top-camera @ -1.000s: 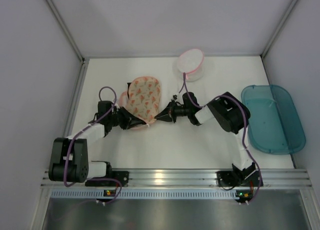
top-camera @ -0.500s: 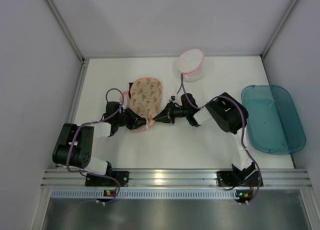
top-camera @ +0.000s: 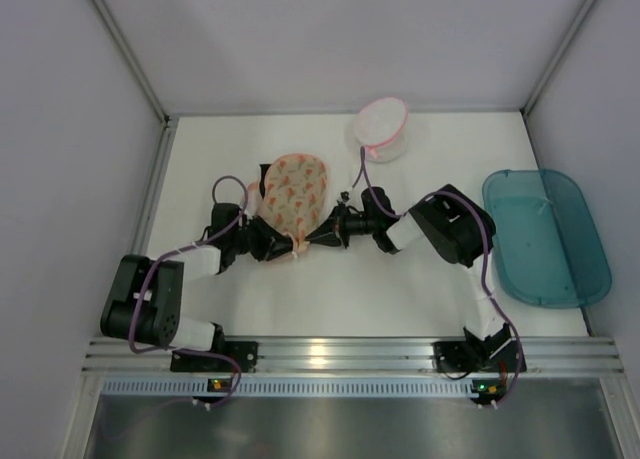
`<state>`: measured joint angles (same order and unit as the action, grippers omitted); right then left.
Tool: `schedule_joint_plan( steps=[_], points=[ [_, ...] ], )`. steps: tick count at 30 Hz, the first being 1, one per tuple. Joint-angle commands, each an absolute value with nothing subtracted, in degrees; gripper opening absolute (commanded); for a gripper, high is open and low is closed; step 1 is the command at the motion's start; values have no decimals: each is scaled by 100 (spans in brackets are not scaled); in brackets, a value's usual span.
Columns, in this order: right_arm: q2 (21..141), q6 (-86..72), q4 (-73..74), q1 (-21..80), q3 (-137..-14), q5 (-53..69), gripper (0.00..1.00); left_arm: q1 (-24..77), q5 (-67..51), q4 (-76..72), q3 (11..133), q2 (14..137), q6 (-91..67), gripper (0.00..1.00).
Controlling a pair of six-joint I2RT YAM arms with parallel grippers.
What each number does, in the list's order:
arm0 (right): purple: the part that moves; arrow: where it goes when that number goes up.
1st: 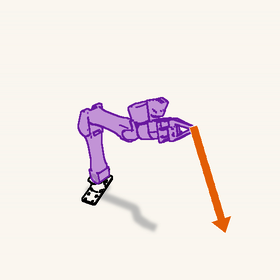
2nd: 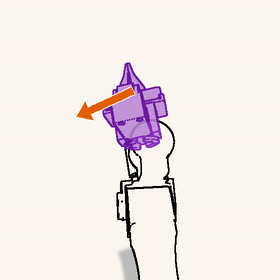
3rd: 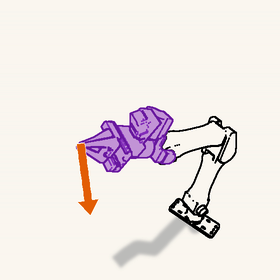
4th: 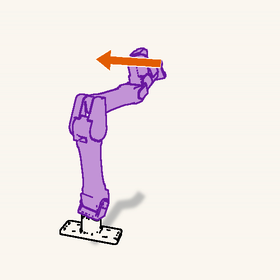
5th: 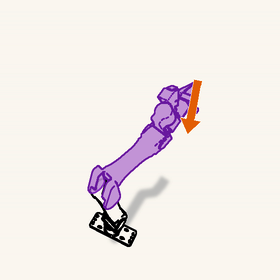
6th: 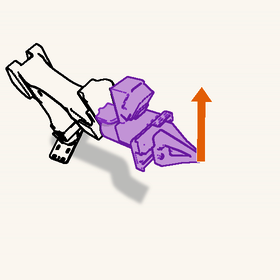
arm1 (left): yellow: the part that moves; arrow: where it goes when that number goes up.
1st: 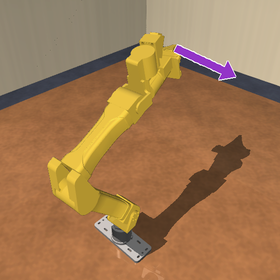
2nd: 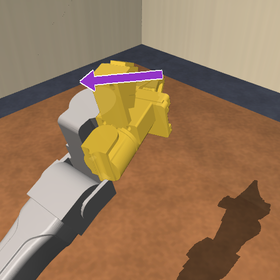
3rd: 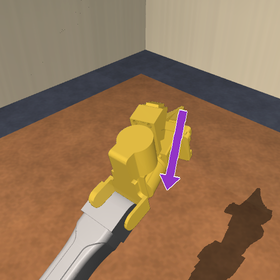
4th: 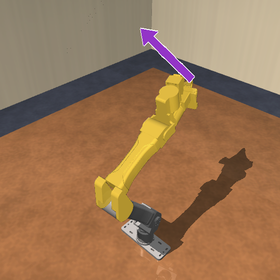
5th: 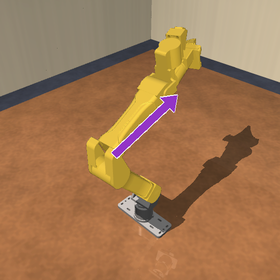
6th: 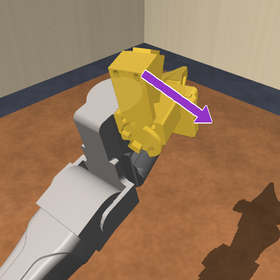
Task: Place the bra in the laundry bag and zip it closed
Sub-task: Zip the laundry bag at the center of the board.
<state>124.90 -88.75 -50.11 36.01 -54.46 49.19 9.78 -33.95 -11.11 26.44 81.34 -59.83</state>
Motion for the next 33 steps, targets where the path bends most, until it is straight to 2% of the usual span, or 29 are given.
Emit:
schedule_joint_plan(
  steps=[1,5,7,11,12,14,24,26,27,29,31,32,33],
  points=[
    [12604,-8947,-4790,3700,-5493,4948,0,958,-3725,-1106,2609,8208,-5933,28],
    [12577,-8474,-4238,3621,-5581,5045,0,914,-4166,-801,3031,7604,-5294,38],
    [12603,-8403,-4131,3604,-5581,5054,0,914,-4218,-142,3260,7218,-4994,41],
    [12612,-8245,-4043,3568,-5634,5062,0,826,-4701,658,3507,6856,-4519,42],
    [12586,-8105,-3904,3560,-5660,5089,0,800,-4659,1460,3681,6560,-3822,42],
    [12560,-8086,-3876,3551,-5660,5098,0,765,-4684,1825,3770,6478,-3649,42],
    [12428,-7726,-3463,3454,-5643,5133,0,642,-4026,3146,4851,6004,-1428,40],
    [12445,-7664,-3332,3454,-5695,5150,0,650,-4269,3042,4939,5784,-1100,42],
    [12454,-7664,-3322,3454,-5704,5168,0,676,-4376,3050,5174,5783,-220,42],
    [12506,-7655,-3305,3445,-5739,5220,0,1482,-3440,3208,5387,5809,1239,42],
    [12542,-7638,-3252,3445,-5818,5256,0,2333,-3375,3565,5562,5967,2672,43],
    [12559,-7585,-3148,3445,-5853,5265,0,2555,-2879,3916,5598,6107,3290,43],
    [12560,-7428,-2903,3454,-5906,5265,0,2749,-2865,4007,5555,6117,4314,43]
  ],
)
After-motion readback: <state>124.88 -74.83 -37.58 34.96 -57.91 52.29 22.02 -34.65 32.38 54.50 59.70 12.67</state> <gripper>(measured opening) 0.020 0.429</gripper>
